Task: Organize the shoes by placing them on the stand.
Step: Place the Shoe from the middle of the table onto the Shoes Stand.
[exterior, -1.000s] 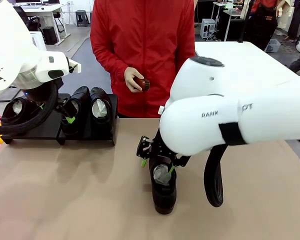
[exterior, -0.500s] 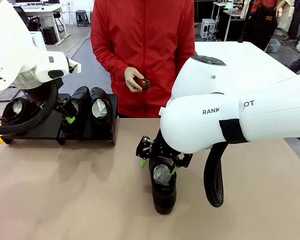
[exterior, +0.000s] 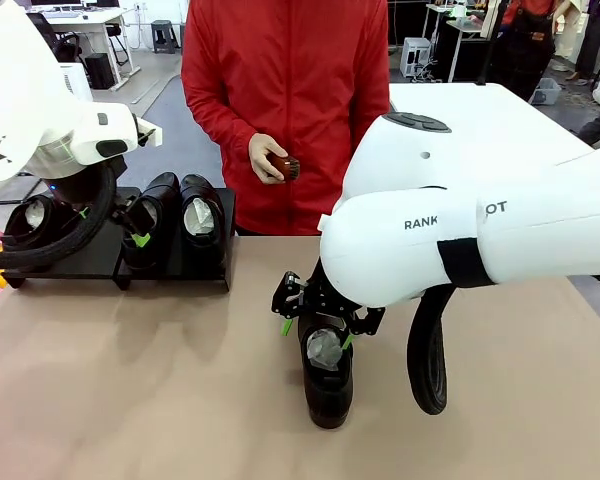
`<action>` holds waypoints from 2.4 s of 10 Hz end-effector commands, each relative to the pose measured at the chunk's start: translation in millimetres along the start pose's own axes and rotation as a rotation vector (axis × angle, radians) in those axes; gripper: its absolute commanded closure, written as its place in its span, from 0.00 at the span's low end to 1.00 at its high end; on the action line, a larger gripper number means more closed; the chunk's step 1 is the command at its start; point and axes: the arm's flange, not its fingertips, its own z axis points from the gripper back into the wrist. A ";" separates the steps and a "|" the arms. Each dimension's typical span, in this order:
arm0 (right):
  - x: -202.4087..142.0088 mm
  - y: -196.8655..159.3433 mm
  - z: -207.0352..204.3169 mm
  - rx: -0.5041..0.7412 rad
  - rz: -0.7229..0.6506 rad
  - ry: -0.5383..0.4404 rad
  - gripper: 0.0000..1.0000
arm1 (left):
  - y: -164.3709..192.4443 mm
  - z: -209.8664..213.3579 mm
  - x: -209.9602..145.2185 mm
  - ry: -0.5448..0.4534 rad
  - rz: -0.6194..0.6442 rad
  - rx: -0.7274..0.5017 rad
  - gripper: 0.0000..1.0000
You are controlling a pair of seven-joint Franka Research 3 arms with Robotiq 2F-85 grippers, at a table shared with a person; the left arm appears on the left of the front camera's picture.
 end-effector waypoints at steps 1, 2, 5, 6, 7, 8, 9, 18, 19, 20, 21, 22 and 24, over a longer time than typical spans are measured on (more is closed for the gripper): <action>-8.4 -1.9 17.3 -0.029 0.072 -0.014 0.00 | 0.0 0.0 0.0 0.000 0.000 0.000 0.00; -0.9 -16.3 50.5 -0.062 0.019 -0.099 0.00 | -18.9 -9.9 -0.9 0.013 -0.020 0.063 0.00; 34.1 -74.5 106.1 -0.070 -0.220 -0.201 0.00 | -82.6 0.7 -21.6 0.008 0.040 0.180 0.00; 45.9 -94.5 116.6 -0.080 -0.301 -0.233 0.00 | -111.6 8.2 -31.6 0.022 0.092 0.189 0.00; 54.4 -113.4 121.4 -0.078 -0.373 -0.252 0.00 | -135.3 10.7 -39.4 0.055 0.118 0.182 0.00; 62.0 -133.5 124.1 -0.065 -0.440 -0.252 0.00 | -155.9 12.1 -44.4 0.069 0.130 0.170 0.00; 66.5 -147.9 124.9 -0.066 -0.496 -0.256 0.00 | -171.7 13.7 -46.7 0.074 0.181 0.161 0.00; 70.4 -146.3 130.4 -0.064 -0.432 -0.237 0.00 | -242.4 -34.4 -32.7 0.102 0.312 -0.204 0.00; 70.4 -146.3 130.4 -0.064 -0.432 -0.237 0.00 | -248.4 -36.0 -28.7 0.153 0.287 -0.160 0.00; 70.4 -146.3 130.4 -0.064 -0.432 -0.237 0.00 | -259.2 -42.2 -21.4 0.170 0.297 -0.191 0.00; 70.4 -146.3 130.4 -0.064 -0.432 -0.237 0.00 | -268.0 -47.6 -14.4 0.183 0.307 -0.212 0.00; 70.4 -146.3 130.4 -0.064 -0.432 -0.237 0.00 | -274.1 -56.0 -8.7 0.191 0.312 -0.201 0.00; 70.4 -146.3 130.4 -0.064 -0.432 -0.237 0.00 | -279.7 -68.0 -1.3 0.195 0.346 -0.171 0.00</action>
